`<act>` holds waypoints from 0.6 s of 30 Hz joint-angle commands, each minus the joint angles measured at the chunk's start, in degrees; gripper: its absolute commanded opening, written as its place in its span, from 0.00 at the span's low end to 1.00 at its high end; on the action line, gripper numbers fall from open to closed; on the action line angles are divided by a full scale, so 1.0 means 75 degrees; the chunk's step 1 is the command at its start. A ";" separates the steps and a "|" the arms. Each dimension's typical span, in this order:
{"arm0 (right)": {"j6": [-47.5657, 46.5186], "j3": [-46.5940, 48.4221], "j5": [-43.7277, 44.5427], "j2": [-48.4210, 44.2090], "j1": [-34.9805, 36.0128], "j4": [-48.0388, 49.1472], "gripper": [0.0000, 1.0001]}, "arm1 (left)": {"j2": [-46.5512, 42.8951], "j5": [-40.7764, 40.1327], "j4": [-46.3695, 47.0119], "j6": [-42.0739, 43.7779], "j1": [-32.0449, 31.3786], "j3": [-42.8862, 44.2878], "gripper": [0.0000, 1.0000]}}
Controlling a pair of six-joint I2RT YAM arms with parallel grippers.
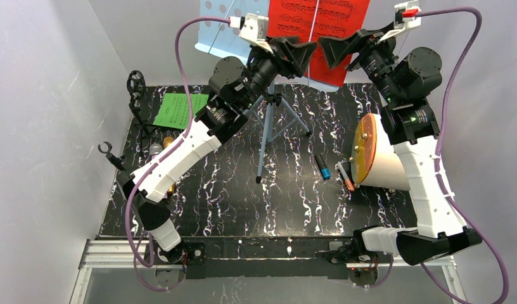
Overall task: Pack up the instrument practice props
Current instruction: Pick up the sheet music from the music stand.
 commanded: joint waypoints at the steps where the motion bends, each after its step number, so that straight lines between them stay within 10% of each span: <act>1: -0.0175 0.0333 0.0062 0.0111 -0.0035 0.0658 0.99 | 0.0159 -0.0181 0.0484 0.0088 -0.0042 0.0558 0.52; 18: -0.0603 0.0113 0.0733 0.0040 -0.0042 0.0957 0.92 | 0.0140 -0.0446 0.1234 0.0290 -0.0042 0.0184 0.00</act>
